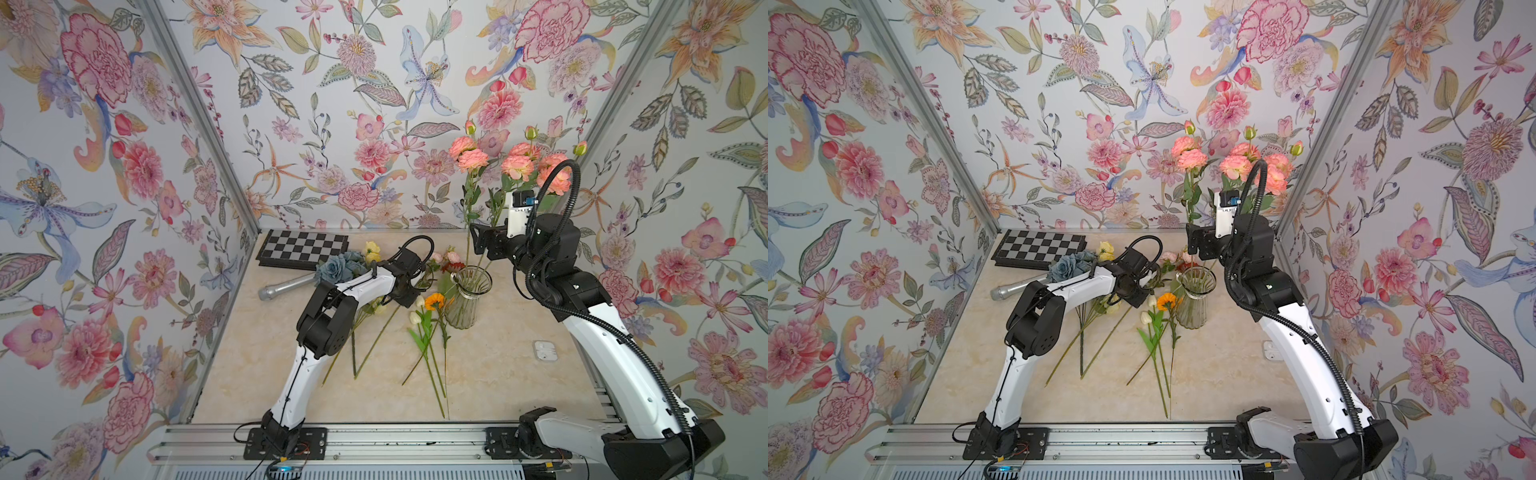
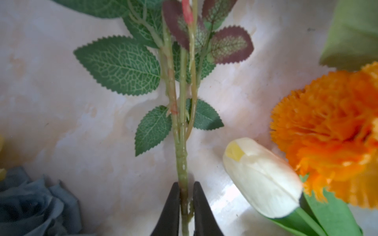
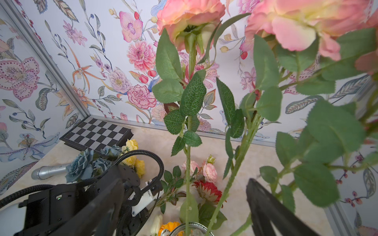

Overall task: Place the pink flowers into the vase
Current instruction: Pick up the flower at the center of the board, then place the flower in the vase.

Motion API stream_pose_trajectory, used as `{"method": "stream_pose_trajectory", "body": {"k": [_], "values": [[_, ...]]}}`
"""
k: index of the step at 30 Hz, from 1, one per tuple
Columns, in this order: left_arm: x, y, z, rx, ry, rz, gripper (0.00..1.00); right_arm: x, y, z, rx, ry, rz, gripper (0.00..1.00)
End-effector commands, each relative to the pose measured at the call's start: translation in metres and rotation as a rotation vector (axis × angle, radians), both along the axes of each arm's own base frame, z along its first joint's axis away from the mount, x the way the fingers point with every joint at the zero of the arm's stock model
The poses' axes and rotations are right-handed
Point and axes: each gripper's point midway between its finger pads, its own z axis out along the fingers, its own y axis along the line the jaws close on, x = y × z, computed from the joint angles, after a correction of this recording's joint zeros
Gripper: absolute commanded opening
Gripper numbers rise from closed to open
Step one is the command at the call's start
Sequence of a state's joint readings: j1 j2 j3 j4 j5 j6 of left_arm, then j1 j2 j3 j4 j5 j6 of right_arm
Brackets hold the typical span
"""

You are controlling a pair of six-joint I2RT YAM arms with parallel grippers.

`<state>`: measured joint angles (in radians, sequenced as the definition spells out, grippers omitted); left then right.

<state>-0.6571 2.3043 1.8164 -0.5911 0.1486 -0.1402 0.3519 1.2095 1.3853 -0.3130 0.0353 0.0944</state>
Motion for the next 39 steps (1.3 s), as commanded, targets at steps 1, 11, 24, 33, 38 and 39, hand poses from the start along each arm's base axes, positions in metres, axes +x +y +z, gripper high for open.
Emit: {"method": "stream_pose_trajectory", "body": {"k": [1,11,24,33,38,39], "values": [[0.004,-0.007,0.002,-0.030,0.016,0.053,0.12,-0.008,-0.002,0.011,0.021,-0.024,-0.005,0.95],[0.040,-0.011,0.081,-0.301,-0.063,0.198,0.07,-0.024,0.006,0.037,0.026,-0.088,0.046,0.95],[0.060,0.018,0.206,-0.624,-0.294,0.336,0.06,-0.030,0.079,0.044,0.039,-0.077,0.303,0.95],[0.035,0.050,0.245,-0.825,-0.446,0.408,0.02,-0.006,0.149,0.014,0.072,0.033,0.454,0.95],[0.012,0.062,0.259,-0.959,-0.515,0.401,0.02,0.015,0.177,-0.007,0.148,0.141,0.502,0.94],[0.008,0.064,0.263,-0.979,-0.531,0.398,0.03,0.018,0.183,-0.011,0.154,0.156,0.514,0.94]]}}
